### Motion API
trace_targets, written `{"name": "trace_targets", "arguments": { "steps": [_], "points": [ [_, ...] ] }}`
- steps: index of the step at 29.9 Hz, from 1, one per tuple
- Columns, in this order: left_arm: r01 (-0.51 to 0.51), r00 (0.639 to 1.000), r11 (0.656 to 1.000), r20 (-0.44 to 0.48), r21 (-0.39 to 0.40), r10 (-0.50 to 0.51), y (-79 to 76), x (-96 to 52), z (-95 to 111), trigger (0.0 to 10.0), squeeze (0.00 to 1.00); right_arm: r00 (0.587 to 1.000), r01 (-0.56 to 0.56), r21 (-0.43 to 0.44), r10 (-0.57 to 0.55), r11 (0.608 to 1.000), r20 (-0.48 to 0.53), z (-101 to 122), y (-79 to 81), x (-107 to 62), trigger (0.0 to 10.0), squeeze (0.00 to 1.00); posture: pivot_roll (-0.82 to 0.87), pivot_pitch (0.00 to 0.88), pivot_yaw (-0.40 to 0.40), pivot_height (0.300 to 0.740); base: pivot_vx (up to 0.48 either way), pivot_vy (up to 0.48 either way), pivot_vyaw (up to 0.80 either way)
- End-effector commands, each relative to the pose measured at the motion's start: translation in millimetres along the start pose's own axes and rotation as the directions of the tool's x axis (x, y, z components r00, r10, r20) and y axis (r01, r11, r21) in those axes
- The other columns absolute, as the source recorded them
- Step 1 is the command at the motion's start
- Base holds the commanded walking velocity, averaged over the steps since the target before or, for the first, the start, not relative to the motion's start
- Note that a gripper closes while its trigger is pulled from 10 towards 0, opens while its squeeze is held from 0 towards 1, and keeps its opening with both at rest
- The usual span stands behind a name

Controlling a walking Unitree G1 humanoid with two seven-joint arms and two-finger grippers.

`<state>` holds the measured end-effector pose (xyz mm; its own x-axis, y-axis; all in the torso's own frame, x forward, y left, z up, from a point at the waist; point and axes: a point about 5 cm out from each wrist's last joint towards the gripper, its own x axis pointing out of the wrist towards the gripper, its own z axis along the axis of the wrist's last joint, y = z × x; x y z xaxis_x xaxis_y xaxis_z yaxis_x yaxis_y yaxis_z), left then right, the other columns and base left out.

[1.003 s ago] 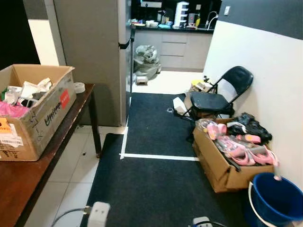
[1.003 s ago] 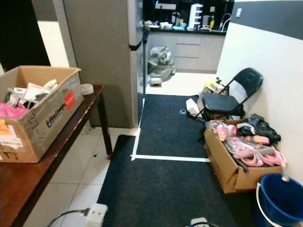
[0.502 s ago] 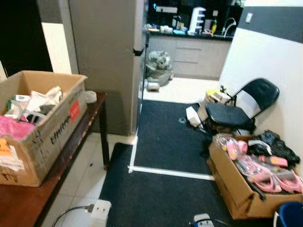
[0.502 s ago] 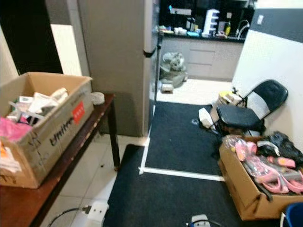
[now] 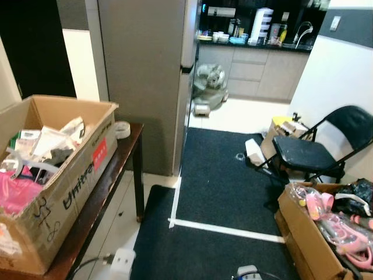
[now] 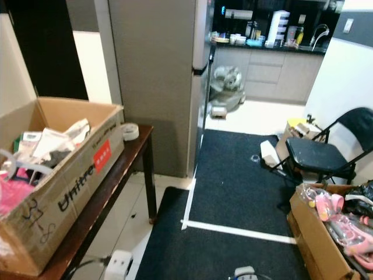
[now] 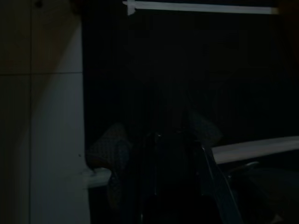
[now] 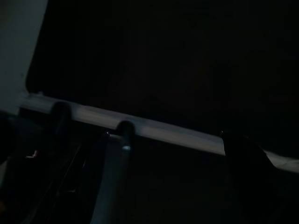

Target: Picking trash to rubbish bin

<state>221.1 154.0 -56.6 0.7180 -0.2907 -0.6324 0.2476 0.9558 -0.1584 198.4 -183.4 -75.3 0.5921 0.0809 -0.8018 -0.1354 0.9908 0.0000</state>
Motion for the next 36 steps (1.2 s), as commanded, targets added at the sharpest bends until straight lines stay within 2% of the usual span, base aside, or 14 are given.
{"name": "trace_targets", "arguments": {
  "steps": [1,8,14,15,19,27,32,36],
  "points": [
    [0.002,1.0,1.0,-0.013,0.005,-0.002,-0.4,0.3,-0.9,10.0,0.0,1.0,-0.006,0.012,0.007,1.0,-0.013,-3.6,3.9,0.2,10.0,0.0,0.0,0.039,-0.032,0.74,0.36,0.0,0.0],
    [-0.007,1.0,1.0,0.009,0.001,0.007,-0.7,1.2,2.4,10.0,0.0,1.0,-0.004,0.013,0.004,1.0,-0.01,-2.1,2.6,0.3,10.0,0.0,0.0,0.043,-0.036,0.74,0.201,0.0,0.0],
    [0.004,0.998,0.999,-0.065,0.038,-0.002,-2.9,-0.4,-9.3,10.0,0.0,1.0,-0.007,0.011,0.007,1.0,-0.017,-3.4,2.1,0.0,10.0,0.0,0.01,0.042,-0.041,0.74,0.0,0.0,0.0],
    [-0.014,0.993,0.998,-0.113,0.063,0.021,-1.4,-2.7,-17.7,10.0,0.0,1.0,-0.009,0.008,0.009,1.0,-0.019,-3.3,2.5,0.1,10.0,0.0,0.01,0.042,-0.042,0.74,0.0,0.0,0.0],
    [-0.069,0.98,0.994,-0.181,0.085,0.084,4.5,-6.4,-28.3,10.0,0.0,0.999,-0.006,-0.017,0.005,1.0,-0.043,-5.1,2.2,0.1,10.0,0.0,0.01,0.044,-0.041,0.74,0.0,0.0,0.0],
    [-0.11,0.967,0.988,-0.218,0.107,0.132,9.4,-8.9,-33.1,10.0,0.0,0.994,0.005,-0.067,-0.012,0.998,-0.105,-14.2,-0.8,-1.4,10.0,0.0,0.01,0.047,-0.042,0.74,0.0,0.0,0.0],
    [-0.162,0.946,0.98,-0.262,0.118,0.188,17.2,-13.6,-40.0,10.0,0.0,0.987,0.022,-0.094,-0.036,0.995,-0.155,-22.8,-2.9,-3.1,10.0,0.0,0.01,0.052,-0.039,0.74,0.0,0.0,0.0],
    [-0.175,0.946,0.98,-0.26,0.094,0.193,17.6,-14.0,-40.5,10.0,0.0,0.986,0.021,-0.09,-0.035,0.996,-0.164,-25.2,-2.4,-3.5,10.0,0.0,0.02,0.054,-0.04,0.74,0.0,0.0,0.0]
  ]
}}
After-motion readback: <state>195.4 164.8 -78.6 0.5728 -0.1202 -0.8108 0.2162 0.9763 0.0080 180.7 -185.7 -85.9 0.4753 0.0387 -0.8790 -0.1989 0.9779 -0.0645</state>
